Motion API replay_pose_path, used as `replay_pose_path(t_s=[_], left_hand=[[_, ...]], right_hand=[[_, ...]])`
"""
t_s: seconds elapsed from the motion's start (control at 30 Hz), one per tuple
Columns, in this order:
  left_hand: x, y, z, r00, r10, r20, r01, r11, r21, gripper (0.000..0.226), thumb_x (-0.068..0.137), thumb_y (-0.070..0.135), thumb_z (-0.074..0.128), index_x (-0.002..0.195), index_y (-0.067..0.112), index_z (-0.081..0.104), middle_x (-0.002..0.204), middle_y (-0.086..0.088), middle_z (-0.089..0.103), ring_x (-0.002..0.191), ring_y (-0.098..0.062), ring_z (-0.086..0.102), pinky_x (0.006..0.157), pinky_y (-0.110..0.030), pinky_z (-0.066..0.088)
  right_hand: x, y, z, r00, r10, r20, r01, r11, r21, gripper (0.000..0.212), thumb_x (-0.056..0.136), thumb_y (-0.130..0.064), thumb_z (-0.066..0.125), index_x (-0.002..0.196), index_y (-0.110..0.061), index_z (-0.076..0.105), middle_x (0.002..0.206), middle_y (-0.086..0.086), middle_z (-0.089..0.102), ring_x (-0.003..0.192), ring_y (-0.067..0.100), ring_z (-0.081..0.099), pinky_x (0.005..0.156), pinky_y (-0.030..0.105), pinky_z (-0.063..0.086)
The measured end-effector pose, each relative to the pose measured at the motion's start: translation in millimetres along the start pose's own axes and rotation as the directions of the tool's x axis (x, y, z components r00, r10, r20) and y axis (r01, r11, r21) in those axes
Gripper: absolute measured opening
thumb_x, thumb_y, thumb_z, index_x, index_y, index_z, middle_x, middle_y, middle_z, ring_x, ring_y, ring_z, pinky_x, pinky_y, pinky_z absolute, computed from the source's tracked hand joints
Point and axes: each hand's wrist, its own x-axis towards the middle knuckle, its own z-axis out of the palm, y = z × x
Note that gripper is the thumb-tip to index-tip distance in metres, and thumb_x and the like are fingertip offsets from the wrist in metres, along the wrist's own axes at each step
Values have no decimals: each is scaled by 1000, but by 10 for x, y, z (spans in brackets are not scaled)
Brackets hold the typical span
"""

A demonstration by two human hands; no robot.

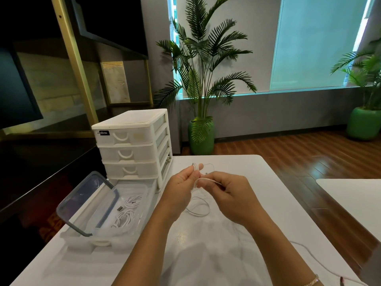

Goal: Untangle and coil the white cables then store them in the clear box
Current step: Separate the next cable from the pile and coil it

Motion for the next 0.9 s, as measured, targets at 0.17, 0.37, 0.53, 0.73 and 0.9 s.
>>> replay_pose_path(t_s=[0.17,0.37,0.53,0.73,0.9], left_hand=[[-10,15,-59,997,52,55,-50,998,-37,40,101,18,32,71,9,59,68,-2,56,66,-4,54,69,-16,45],[-6,-47,-90,987,46,154,-47,999,3,45,101,20,29,71,2,56,57,6,53,65,-13,49,72,-29,44],[-13,-31,-108,978,64,197,-36,989,-142,49,96,16,28,59,11,60,49,5,43,55,-12,42,58,-25,40],[-4,-15,-107,996,11,88,20,938,-346,50,101,20,29,63,7,59,42,6,37,49,-10,39,59,-26,37],[29,-4,-163,1000,-25,-5,17,786,-618,61,100,25,30,50,16,63,38,7,35,40,-8,39,51,-20,39]], right_hand=[[11,18,19,996,78,-47,-74,995,72,25,95,-23,46,91,-12,68,81,-11,64,79,7,61,71,11,46],[63,68,73,978,145,-152,-132,987,93,15,94,-27,48,84,-24,59,74,-17,59,75,4,59,66,8,45],[122,91,136,973,169,-160,-154,983,104,14,93,-28,51,82,-28,60,73,-20,59,72,0,58,63,7,43],[173,81,175,970,197,-143,-170,969,177,17,93,-26,50,91,-26,67,81,-24,62,81,-3,59,71,7,44],[194,107,264,961,237,-146,-200,952,230,23,92,-29,52,105,-22,70,88,-26,61,89,-4,59,82,13,46]])
